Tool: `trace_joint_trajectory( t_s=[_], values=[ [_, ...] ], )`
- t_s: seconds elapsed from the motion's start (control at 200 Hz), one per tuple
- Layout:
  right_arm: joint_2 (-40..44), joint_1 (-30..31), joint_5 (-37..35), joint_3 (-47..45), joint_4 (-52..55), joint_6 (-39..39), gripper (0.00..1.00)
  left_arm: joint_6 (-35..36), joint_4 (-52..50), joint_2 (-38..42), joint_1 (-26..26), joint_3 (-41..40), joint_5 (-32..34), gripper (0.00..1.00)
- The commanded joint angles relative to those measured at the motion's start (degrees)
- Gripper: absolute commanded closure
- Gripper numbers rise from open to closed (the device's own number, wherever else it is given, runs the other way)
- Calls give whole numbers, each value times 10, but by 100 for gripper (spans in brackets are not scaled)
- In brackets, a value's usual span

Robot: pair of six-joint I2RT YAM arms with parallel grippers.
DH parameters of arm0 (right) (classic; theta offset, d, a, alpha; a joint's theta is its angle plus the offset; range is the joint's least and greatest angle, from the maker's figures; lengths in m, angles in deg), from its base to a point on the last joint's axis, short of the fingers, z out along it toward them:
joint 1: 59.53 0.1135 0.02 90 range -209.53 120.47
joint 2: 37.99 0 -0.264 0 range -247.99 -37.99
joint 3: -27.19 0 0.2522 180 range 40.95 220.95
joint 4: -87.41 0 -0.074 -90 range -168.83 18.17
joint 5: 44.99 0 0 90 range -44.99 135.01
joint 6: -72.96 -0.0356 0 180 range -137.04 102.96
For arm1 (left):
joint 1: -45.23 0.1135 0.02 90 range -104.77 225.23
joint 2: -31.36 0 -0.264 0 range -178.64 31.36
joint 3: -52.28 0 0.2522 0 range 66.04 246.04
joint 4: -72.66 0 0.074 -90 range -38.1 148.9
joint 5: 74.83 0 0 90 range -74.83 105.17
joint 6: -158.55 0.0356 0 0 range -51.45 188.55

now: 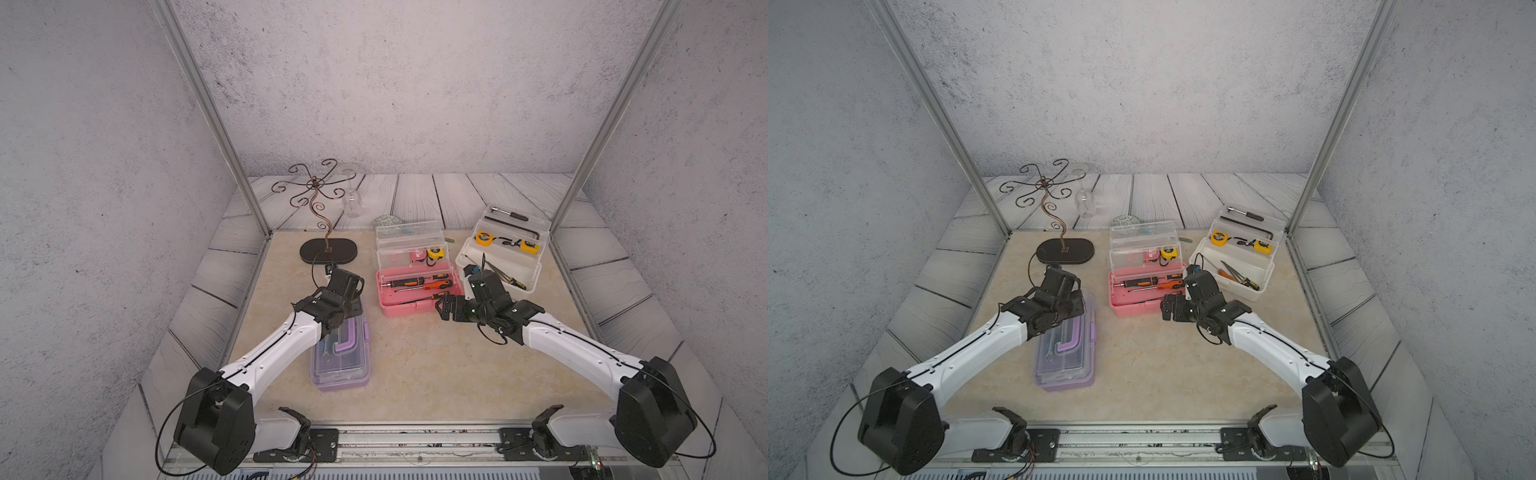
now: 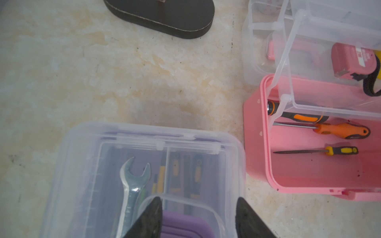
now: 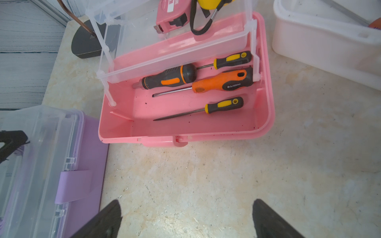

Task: Close toolboxes
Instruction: Move the toolbox to the center of the board.

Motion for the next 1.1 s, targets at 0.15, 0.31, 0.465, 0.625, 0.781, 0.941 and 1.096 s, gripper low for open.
trace_joint_trajectory(
  t_s=[0.15, 0.31, 0.465, 0.625, 0.781, 0.941, 1.096],
  values=[
    [20, -3, 14, 3, -5, 2, 1, -70, -46, 8, 59, -99, -5, 25],
    [24, -3, 8, 6, 12, 12, 1, -70, -5, -25, 111, -86, 25, 24],
    [24, -5, 2, 8, 26, 16, 1, -73, 19, -72, 176, -55, 59, 22],
    [18, -13, -11, 7, 43, 3, 1, -78, 57, -98, 245, -39, 52, 22],
    [-4, -41, -9, 12, 50, -42, 1, -53, 43, -99, 294, 6, -7, 22],
    [-44, -52, -23, 30, 42, -86, 3, -21, 59, -54, 287, 24, -106, 23],
    [-115, -64, -25, 80, 52, -139, 6, -23, 65, 14, 255, 10, -117, 16]
  ],
)
